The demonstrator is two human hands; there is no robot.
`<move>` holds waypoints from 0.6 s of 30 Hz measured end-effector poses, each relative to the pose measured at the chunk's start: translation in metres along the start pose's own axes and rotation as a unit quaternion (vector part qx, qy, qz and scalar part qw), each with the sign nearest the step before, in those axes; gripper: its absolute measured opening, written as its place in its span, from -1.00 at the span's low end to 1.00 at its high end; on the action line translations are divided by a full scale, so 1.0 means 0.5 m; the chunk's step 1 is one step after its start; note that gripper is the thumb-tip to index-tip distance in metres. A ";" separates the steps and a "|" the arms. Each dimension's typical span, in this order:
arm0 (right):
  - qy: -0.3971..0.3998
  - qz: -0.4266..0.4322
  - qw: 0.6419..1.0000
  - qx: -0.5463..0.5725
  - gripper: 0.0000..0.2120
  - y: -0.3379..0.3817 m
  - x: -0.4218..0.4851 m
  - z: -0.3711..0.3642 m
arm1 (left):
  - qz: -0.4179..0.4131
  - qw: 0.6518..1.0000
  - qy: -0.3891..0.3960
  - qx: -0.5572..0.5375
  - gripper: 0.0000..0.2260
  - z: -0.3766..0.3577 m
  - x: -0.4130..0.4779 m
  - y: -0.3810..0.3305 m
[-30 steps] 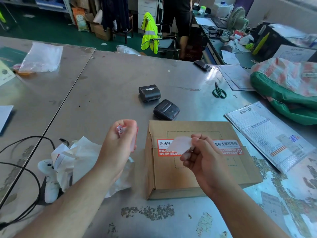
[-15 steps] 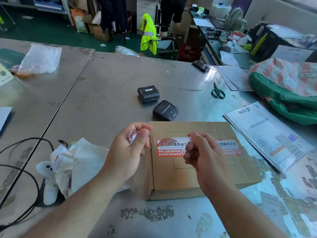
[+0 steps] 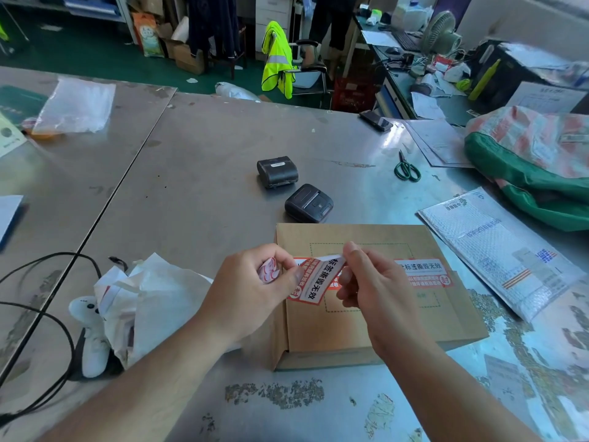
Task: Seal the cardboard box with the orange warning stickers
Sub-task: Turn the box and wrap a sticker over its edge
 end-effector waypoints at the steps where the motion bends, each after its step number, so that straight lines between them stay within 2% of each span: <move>1: 0.003 0.001 1.000 -0.006 -0.63 -0.001 0.002 0.000 | 0.002 1.000 -0.002 -0.001 -0.86 0.000 -0.001 0.001; 6: 0.005 0.013 0.998 -0.062 -0.52 -0.007 0.013 -0.005 | 0.019 1.000 -0.001 -0.017 -0.84 -0.005 -0.009 0.011; 9: 0.006 -0.006 0.999 -0.050 -0.46 -0.019 0.020 -0.003 | 0.031 0.999 0.007 -0.019 -0.84 -0.006 -0.014 0.021; 12: 0.052 0.005 0.997 -0.051 -0.62 -0.015 0.021 -0.013 | 0.079 0.994 -0.002 -0.077 -0.82 -0.004 -0.015 0.033; 14: 0.068 0.041 0.990 -0.117 -0.88 -0.010 0.029 -0.020 | 0.131 0.980 -0.023 -0.144 -0.78 -0.001 -0.015 0.052; 18: 0.005 0.061 0.986 -0.155 -0.88 -0.014 0.059 0.004 | 0.224 0.943 -0.089 -0.229 -0.81 0.017 -0.012 0.105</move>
Point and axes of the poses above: each hand's wrist, its own x-axis towards the middle knuckle, its own z-axis out of the back of the hand, y = z × x, the point moved 6 cm from there along x, towards the middle knuckle, and after that the axes turned 1 degree about -x, right-handed, at the moved point
